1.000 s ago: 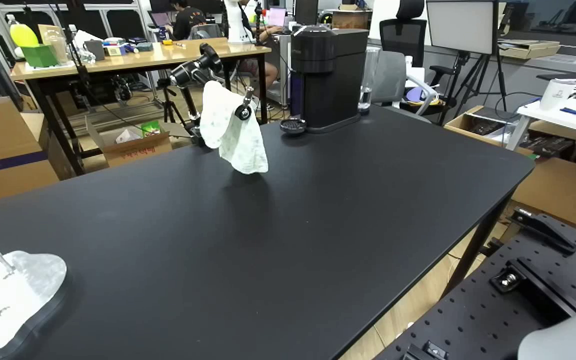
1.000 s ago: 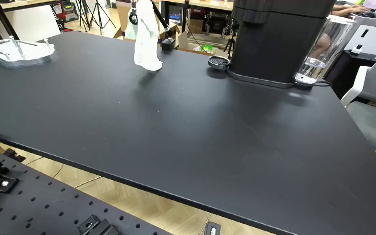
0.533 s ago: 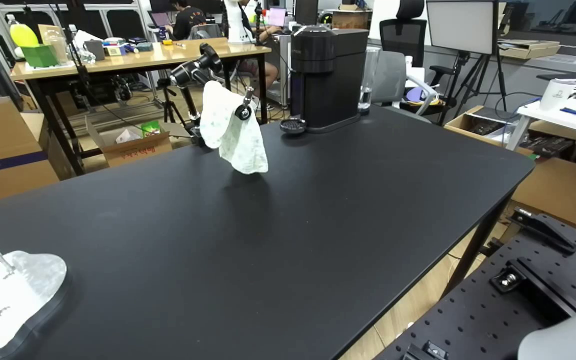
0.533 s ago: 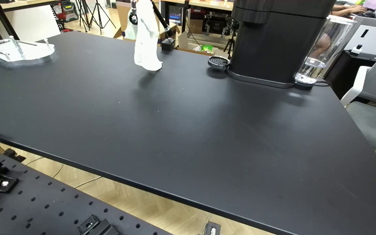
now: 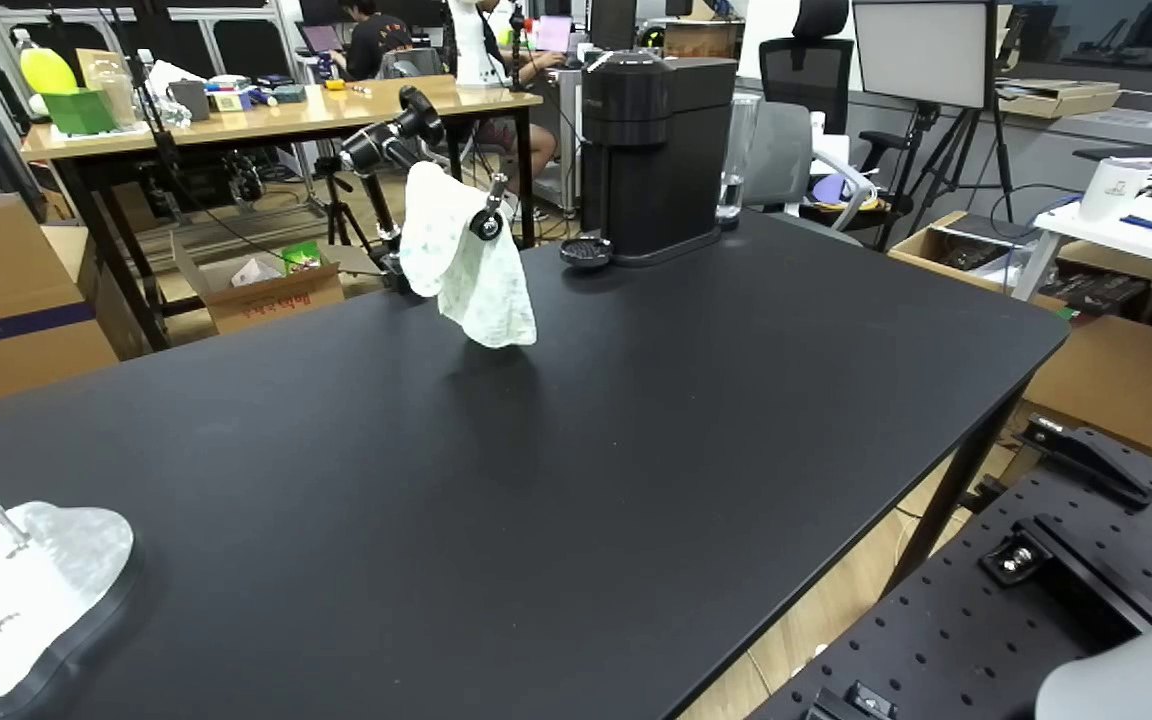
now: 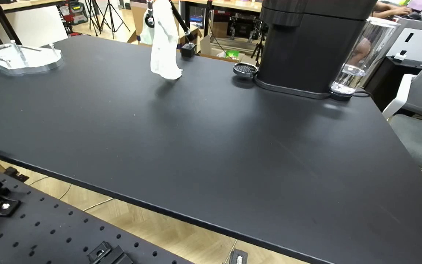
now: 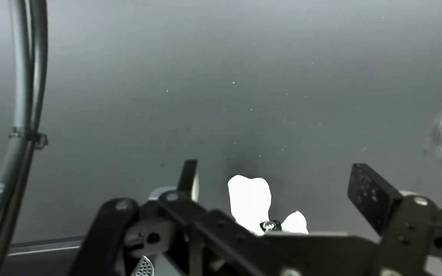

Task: Put the cloth on the table

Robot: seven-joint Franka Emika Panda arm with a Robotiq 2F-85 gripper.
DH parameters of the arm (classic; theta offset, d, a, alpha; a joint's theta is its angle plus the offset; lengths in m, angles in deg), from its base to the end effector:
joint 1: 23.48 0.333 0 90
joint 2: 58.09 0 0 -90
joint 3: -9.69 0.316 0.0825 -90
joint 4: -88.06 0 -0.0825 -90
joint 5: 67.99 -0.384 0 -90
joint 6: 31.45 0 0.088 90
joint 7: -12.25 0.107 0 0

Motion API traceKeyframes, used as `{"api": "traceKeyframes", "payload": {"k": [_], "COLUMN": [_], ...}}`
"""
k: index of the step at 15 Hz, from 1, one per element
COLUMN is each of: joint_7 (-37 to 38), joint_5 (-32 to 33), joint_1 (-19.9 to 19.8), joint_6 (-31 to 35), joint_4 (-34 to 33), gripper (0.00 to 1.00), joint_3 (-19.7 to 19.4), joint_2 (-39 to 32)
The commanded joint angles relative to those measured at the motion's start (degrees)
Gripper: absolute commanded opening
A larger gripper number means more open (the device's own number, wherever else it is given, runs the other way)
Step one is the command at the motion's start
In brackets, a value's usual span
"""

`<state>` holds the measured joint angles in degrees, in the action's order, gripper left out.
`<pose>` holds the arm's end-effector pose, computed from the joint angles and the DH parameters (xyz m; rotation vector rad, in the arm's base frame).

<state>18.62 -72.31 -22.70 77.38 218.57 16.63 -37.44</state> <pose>0.4363 0.0682 0.4951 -3.1154 0.0150 0.0360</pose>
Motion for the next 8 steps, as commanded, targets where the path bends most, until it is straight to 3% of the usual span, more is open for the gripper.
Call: {"api": "traceKeyframes", "payload": {"k": [1, 4, 8], "joint_7": [-10.14, -14.27, -12.11], "joint_5": [2.29, 6.88, 11.08], "joint_1": [1.53, 1.86, 3.62], "joint_6": [-3.18, -1.27, 8.66], "joint_4": [-11.89, -19.47, -26.34], "gripper": [1.0, 1.0, 1.0], "joint_3": [-2.09, -1.33, -0.71], "joint_2": [-12.28, -20.49, -28.53]}}
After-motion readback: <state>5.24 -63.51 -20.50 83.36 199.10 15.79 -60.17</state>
